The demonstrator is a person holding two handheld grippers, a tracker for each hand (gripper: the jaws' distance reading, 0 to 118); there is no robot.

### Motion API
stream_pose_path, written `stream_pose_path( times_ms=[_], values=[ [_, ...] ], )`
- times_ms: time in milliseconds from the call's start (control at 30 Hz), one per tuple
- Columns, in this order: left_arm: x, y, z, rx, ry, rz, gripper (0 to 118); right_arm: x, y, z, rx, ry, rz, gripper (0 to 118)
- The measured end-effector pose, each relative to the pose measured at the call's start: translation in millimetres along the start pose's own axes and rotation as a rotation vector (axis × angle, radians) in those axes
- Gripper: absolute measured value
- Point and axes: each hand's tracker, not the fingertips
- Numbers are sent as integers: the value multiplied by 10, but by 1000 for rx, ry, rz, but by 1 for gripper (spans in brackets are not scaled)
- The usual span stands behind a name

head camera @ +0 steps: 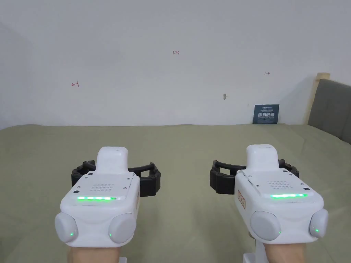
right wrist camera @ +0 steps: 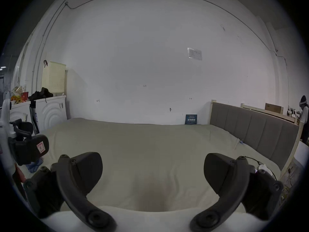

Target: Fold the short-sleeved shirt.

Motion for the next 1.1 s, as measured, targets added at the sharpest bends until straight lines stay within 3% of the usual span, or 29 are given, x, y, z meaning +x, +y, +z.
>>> stream_pose_path(
  times_ms=[200, 300, 533, 633, 900, 1100],
  values=[
    [-6, 70, 40, 19, 21, -47, 118, -12, 8, 11, 6, 14, 6, 118],
    [-56, 135, 100, -13, -76, -13, 118, -25, 34, 30, -3, 20, 5, 118],
    [-14, 195, 147, -28, -35, 18, 118, -85, 28, 53, -21, 45, -3, 118],
    [33, 189, 154, -46, 49, 21, 118, -105, 32, 71, -15, 52, 0, 118],
    [140, 195, 153, -99, 63, -40, 118, -106, 48, 102, -12, 57, 8, 118],
    [108, 213, 233, -89, 13, -2, 118, -99, 47, 107, -17, 56, 10, 118]
  ],
)
